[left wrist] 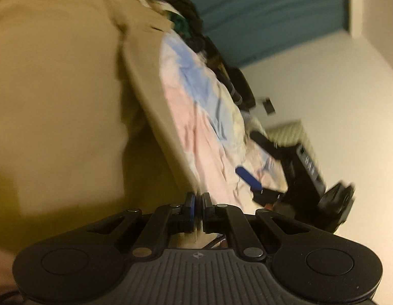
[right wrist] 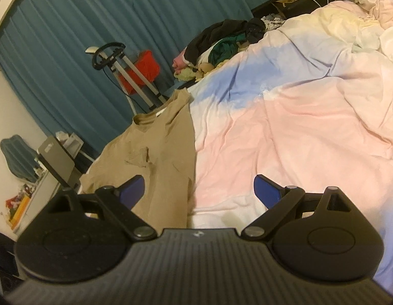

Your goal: Fold clothes

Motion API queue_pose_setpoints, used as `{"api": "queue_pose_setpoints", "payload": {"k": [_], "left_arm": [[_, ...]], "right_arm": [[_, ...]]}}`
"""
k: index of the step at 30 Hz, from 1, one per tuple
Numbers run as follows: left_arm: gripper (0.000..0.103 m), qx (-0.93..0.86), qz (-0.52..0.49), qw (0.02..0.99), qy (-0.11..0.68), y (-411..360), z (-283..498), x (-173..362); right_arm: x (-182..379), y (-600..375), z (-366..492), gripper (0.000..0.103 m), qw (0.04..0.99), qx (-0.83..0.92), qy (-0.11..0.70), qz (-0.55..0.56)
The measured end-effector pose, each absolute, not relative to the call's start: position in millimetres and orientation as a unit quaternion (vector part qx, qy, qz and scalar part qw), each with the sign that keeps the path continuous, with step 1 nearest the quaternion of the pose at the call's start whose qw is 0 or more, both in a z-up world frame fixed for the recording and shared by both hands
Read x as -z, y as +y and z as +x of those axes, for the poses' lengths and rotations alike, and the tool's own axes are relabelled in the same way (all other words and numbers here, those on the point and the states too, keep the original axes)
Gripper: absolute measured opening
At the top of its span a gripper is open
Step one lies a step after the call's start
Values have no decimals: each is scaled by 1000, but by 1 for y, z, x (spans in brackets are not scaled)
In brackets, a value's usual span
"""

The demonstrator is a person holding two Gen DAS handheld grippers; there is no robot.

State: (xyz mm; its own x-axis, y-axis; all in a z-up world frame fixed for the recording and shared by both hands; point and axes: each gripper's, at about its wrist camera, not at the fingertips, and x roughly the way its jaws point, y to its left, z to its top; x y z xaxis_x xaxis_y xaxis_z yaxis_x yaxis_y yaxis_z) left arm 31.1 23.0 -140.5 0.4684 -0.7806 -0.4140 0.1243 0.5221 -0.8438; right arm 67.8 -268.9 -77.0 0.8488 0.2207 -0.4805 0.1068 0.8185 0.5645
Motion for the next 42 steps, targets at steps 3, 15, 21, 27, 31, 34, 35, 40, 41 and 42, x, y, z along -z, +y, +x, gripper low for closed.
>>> {"api": "queue_pose_setpoints", "payload": {"k": [3,15,21,27,31,34,35,40,41,42], "left_arm": [[4,269,-407,759,432,43,30,145],[4,181,-351,785,478,70,32,145],[12,136,-260,800,523,57,35,155],[63,116,-254,816,507,65,51,139],[74,103,-251,843,465,63,103,124],[74,99,-260,855,438,56,163,124],[74,97,-256,861,429,51,184,125],[73,76,-228,892,384,25,278,136],[71,74,-228,896,373,22,291,139],[67,76,-233,900,362,21,302,142]], "right_arm": [[78,-265,69,94,913,-35,280,295],[84,-257,75,94,910,-41,302,279],[86,-246,74,94,913,-43,313,259],[82,-233,72,94,921,-35,309,234],[82,-235,87,94,924,-14,294,245],[86,-234,103,94,924,-1,291,249],[89,-234,108,94,924,3,290,247],[108,-234,129,94,924,11,302,237],[111,-234,133,94,923,13,304,235],[115,-234,138,94,923,15,306,232]]}}
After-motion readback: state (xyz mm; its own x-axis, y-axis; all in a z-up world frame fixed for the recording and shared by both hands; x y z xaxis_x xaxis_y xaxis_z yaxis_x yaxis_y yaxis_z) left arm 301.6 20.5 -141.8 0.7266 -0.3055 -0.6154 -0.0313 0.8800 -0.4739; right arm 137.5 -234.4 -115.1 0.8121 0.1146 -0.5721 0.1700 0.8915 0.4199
